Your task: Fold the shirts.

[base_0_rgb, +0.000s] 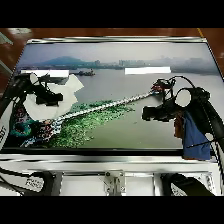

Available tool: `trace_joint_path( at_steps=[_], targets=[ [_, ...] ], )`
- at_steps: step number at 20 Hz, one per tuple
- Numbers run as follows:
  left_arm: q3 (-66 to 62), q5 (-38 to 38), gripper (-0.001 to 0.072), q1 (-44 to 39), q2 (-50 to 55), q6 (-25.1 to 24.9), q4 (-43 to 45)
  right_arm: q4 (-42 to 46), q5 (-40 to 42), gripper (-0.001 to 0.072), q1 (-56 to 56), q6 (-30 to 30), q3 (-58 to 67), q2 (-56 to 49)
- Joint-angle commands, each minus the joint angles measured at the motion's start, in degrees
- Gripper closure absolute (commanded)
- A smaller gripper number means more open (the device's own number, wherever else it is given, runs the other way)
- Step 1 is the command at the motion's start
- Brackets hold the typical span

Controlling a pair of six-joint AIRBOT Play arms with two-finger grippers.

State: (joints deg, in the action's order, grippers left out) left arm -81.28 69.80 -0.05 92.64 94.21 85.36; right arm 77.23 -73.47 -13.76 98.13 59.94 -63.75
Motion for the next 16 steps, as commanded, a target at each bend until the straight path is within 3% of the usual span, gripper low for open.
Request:
trace_joint_path(
  at_steps=[1,4,7,10,14,16],
  targets=[
    [-4.96,-2.43,0.0668,-3.21,-8.85,-0.74,-1.25,1.03,0.17,0.0064,0.02,-1.36,-0.02,0.04],
    [-6.34,-4.5,0.0668,-9.64,-20.44,-0.24,-6.23,6.38,-0.31,0.0064,0.02,-3.37,-0.02,0.04],
    [-6.32,-4.68,0.0668,-20.92,-27.23,3.45,-7.82,10.01,-3.98,0.0064,0.02,-4.7,-0.02,0.04],
    [-5.14,-6.23,0.0668,-36.22,-26.97,7.67,-7.8,10.56,-9.35,0.0064,0.02,-6.95,-0.02,0.04],
    [3.39,-20.15,0.0668,-53.29,-21.9,14.47,-7.8,14.16,-16.57,0.0064,0.02,-8.98,-0.02,0.04],
    [5.46,-24.87,0.0657,-56.87,-17.4,14.6,-7.85,16.63,-18.73,0.0064,0.02,-9.09,-0.02,0.04]
  ],
)
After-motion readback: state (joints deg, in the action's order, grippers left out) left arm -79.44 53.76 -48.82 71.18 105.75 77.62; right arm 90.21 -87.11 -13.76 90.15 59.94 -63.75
